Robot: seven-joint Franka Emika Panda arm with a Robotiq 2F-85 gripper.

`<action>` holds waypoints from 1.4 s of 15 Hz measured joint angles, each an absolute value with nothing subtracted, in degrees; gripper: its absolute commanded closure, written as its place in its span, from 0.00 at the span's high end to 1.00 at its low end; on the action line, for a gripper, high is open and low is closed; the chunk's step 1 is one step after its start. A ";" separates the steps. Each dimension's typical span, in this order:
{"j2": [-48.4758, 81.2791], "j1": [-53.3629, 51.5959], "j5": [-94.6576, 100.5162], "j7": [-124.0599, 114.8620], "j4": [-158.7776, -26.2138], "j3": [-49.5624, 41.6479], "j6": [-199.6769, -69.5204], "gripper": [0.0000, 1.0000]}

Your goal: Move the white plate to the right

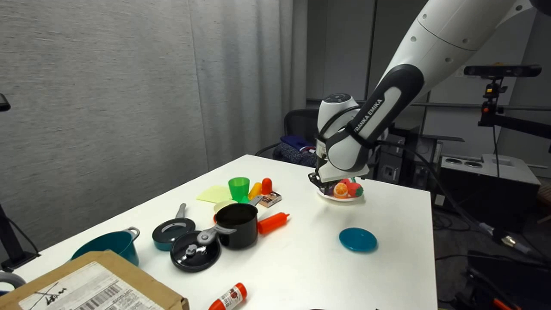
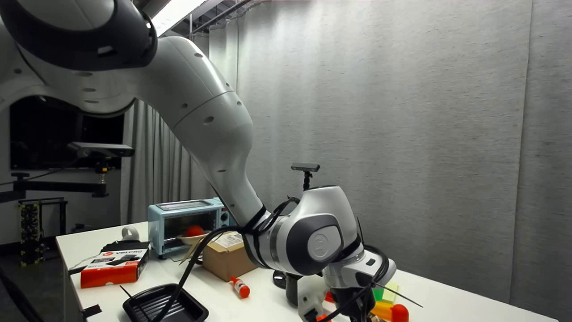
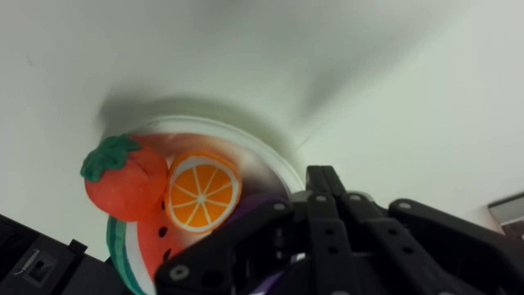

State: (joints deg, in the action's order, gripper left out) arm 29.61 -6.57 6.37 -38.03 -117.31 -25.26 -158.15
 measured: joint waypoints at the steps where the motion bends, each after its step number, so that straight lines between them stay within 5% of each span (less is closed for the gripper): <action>1: 29.65 -6.57 6.36 -38.54 -117.51 -24.73 -155.96 0.00; 6: 29.76 -6.29 6.51 -42.48 -117.80 -24.39 -146.27 0.00; 21: 36.63 -9.55 13.71 -57.21 -117.68 -33.04 -157.50 0.00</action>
State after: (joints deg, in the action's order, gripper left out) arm 36.63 -9.55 13.71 -57.21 -117.68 -33.04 -157.50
